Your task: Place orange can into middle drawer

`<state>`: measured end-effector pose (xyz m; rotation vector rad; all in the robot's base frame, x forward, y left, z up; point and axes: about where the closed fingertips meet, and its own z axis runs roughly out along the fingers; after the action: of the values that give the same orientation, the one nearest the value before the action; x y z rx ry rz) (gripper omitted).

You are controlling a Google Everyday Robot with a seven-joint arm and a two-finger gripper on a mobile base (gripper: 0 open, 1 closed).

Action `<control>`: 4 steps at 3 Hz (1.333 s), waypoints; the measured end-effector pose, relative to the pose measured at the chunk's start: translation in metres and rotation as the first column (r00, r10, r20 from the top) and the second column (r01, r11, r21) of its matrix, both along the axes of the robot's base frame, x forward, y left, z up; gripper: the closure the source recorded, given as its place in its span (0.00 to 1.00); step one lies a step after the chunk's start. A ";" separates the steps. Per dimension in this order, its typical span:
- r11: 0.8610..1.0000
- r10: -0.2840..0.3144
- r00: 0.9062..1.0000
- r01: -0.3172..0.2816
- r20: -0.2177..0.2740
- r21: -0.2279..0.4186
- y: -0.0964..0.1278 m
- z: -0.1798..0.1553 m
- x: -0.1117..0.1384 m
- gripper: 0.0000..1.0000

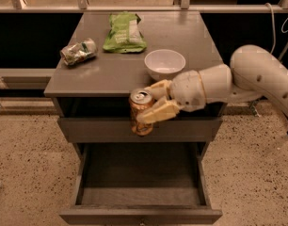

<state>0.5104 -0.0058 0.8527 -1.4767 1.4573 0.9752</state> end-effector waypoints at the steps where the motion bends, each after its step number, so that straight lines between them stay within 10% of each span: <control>1: 0.976 -0.176 0.984 0.175 0.004 -0.128 -0.074 -0.069 -0.043 1.00; 2: 0.979 -0.164 0.986 0.162 -0.007 -0.124 -0.070 -0.069 -0.046 1.00; 3: 0.979 -0.185 0.979 0.191 0.083 -0.076 -0.060 -0.069 -0.038 1.00; 4: 0.965 -0.263 0.946 0.255 0.188 0.070 -0.063 -0.101 -0.023 1.00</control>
Offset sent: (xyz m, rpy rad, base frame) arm -0.0286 -0.0567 -0.0476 -0.1032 -0.0140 -0.1372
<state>0.4872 -0.0685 0.7515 -1.2712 1.4321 0.6770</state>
